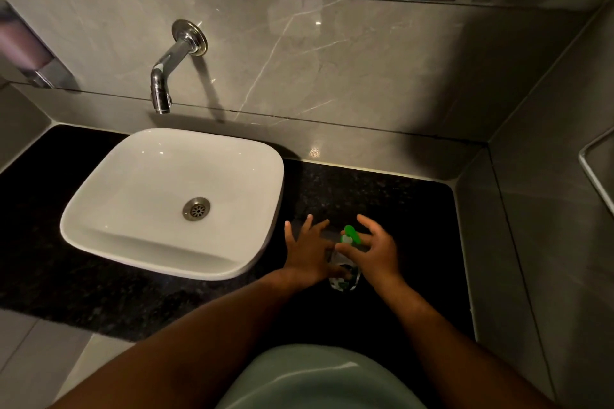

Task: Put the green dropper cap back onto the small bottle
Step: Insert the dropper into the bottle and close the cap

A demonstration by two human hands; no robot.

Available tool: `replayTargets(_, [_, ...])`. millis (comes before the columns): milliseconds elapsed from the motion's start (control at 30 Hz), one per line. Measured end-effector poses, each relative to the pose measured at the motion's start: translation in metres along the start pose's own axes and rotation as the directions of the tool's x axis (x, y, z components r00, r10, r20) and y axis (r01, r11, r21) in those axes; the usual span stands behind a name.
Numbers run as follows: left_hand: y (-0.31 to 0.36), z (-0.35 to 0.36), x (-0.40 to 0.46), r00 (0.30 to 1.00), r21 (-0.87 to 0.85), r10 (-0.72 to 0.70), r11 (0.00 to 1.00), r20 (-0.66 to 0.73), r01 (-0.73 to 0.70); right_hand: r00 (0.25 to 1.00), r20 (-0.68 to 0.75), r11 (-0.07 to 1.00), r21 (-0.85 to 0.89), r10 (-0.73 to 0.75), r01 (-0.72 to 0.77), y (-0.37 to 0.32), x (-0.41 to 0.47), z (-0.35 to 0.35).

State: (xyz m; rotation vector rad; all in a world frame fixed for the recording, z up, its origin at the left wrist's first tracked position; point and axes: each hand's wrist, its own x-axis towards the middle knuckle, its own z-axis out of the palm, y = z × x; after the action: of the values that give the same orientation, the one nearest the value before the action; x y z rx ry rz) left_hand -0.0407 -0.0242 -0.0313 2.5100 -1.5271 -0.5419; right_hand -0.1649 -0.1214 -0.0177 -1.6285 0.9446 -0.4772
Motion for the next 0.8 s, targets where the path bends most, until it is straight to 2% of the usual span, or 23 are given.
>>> replayTargets(233, [0.009, -0.004, -0.007, 0.998, 0.063, -0.023, 0.998, -0.063, 0.027, 0.975, -0.224, 1.0, 0.021, -0.014, 0.019, -0.005, -0.008, 0.012])
replayTargets(300, [0.01, -0.005, -0.006, 0.999, 0.067, -0.014, 0.998, -0.052, 0.017, 0.979, -0.189, 0.996, -0.072, -0.072, 0.059, -0.007, -0.008, 0.005])
replayTargets(367, [0.007, -0.007, -0.006, 0.999, 0.045, -0.018, 0.999, -0.039, 0.019, 0.995, -0.042, 0.99, -0.113, -0.089, 0.084, -0.006, -0.005, -0.004])
replayTargets(433, [0.004, -0.007, -0.005, 0.999, -0.005, -0.029, 1.0, -0.025, 0.029, 0.988, 0.142, 0.998, -0.03, -0.053, 0.058, -0.006, -0.001, -0.015])
replayTargets(500, [0.004, -0.007, -0.005, 0.999, -0.034, -0.034, 0.999, -0.02, 0.034, 0.965, 0.259, 1.0, 0.011, -0.031, 0.029, -0.005, 0.005, -0.021])
replayTargets(567, [0.006, -0.007, -0.004, 0.999, -0.026, -0.029, 0.999, -0.017, 0.029, 0.972, 0.236, 1.0, 0.003, -0.016, 0.015, -0.007, 0.007, -0.022])
replayTargets(700, [0.01, -0.003, -0.005, 0.999, -0.044, -0.045, 0.998, -0.024, 0.044, 0.997, 0.01, 0.991, -0.107, -0.079, 0.08, -0.005, 0.002, -0.013])
replayTargets(767, [0.01, -0.003, -0.004, 0.998, -0.059, -0.057, 0.997, -0.014, 0.056, 0.998, 0.04, 0.992, -0.109, -0.052, 0.056, 0.001, -0.002, -0.007])
replayTargets(800, [0.009, -0.003, -0.004, 0.998, -0.061, -0.06, 0.996, -0.013, 0.059, 0.995, 0.091, 0.998, -0.057, -0.028, 0.033, 0.005, -0.004, -0.005])
